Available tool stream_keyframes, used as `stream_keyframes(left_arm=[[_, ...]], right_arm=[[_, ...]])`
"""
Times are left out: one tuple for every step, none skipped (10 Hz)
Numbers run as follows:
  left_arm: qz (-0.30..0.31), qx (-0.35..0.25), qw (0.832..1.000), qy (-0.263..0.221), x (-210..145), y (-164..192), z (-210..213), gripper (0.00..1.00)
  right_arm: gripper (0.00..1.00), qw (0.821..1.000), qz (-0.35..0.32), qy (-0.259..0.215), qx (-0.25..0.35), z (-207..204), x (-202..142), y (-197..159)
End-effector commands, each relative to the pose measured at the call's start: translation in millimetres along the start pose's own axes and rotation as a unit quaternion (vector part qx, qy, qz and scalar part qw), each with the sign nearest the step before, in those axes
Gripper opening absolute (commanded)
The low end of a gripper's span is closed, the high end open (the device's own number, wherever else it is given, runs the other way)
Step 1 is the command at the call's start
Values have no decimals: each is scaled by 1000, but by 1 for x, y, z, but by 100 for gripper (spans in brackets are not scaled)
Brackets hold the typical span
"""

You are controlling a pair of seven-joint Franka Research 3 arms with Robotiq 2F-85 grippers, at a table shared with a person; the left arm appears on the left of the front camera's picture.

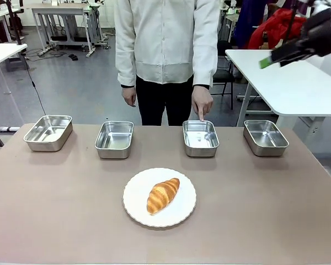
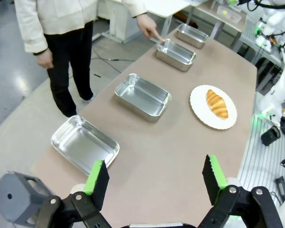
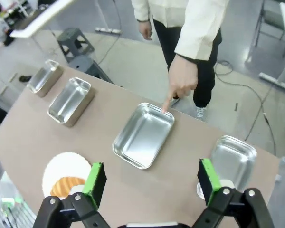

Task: Place the bread in the container.
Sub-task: Place the Butter Roll into the Airtight Container indicated by the human.

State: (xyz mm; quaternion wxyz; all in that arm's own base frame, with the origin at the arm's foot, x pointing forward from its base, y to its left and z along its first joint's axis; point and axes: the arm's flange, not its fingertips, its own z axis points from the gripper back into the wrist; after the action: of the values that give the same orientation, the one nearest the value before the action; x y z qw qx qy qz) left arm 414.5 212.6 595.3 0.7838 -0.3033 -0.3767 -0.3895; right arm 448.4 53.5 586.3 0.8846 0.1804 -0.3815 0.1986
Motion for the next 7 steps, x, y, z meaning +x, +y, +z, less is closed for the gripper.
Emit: stream_keyframes(left_arm=[[-6,-3,1000,-3,0,-2,2,100],[-6,-3,1000,-3,0,-2,2,100],[-6,-3,1000,-3,0,-2,2,100],[-6,-3,1000,-3,0,-2,2,100],[-6,-3,1000,-3,0,-2,2,100],[-6,-3,1000,-3,0,-2,2,100],[-6,-3,1000,-3,0,-2,2,100]], right_arm=[[100,995,-81,34,-44,-23,7,44],[100,989,-114,49,-74,-46,7,72],[100,979,-150,70,-116,-71,4,98],[100,967,-188,98,-140,-97,-3,126],[100,958,-208,124,-153,-119,-12,147],[100,954,-213,156,-144,-138,-25,168],[100,951,-216,178,-131,-151,-32,183]])
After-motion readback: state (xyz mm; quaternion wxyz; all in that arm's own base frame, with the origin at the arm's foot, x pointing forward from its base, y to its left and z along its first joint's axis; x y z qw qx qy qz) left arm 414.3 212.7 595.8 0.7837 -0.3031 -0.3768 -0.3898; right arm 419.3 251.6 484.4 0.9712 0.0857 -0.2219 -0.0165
